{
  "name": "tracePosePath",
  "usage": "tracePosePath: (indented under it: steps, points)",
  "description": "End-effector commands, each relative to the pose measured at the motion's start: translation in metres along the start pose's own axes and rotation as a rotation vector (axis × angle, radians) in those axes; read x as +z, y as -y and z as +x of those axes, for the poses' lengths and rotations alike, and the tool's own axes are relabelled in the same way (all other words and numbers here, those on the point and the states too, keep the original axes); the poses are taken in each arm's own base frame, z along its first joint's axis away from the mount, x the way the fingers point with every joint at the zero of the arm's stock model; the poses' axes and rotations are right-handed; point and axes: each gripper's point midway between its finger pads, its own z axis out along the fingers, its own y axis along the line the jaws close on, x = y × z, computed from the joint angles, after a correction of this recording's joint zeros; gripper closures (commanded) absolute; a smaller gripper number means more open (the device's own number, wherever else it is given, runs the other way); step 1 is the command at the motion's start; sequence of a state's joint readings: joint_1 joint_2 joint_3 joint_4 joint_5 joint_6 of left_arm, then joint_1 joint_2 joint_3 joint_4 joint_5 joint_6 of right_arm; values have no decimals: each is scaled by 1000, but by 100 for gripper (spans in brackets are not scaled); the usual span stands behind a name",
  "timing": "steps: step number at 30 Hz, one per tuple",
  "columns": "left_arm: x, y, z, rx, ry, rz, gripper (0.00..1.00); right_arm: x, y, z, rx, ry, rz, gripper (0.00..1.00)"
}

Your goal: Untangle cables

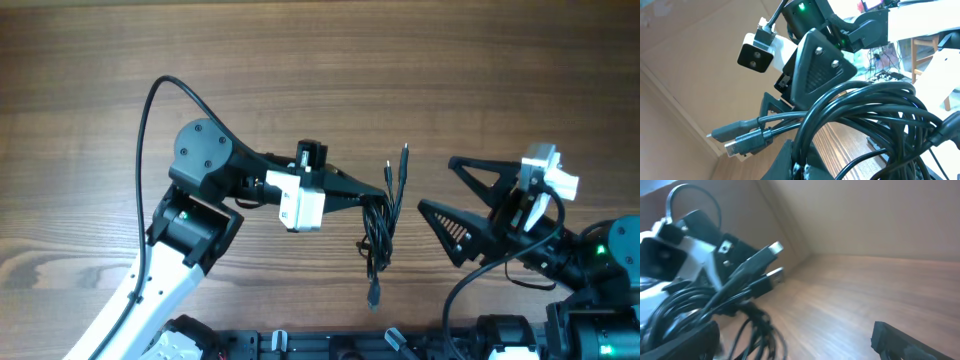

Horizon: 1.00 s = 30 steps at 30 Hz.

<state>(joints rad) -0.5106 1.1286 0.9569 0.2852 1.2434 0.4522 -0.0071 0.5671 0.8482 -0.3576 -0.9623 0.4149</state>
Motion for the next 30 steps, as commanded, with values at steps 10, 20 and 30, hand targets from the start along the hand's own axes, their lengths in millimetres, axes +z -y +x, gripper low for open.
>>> tracePosePath:
  steps: [10,20,30]
  points:
    - [-11,-91,29,-331,-78,-573,97,7,3,0,57,-38,-25,0]
    - [-48,-117,78,-737,-102,-1000,96,1,59,-7,6,28,285,0]
    - [-32,-109,74,-856,-19,-1154,96,4,47,-6,-236,-11,216,25]
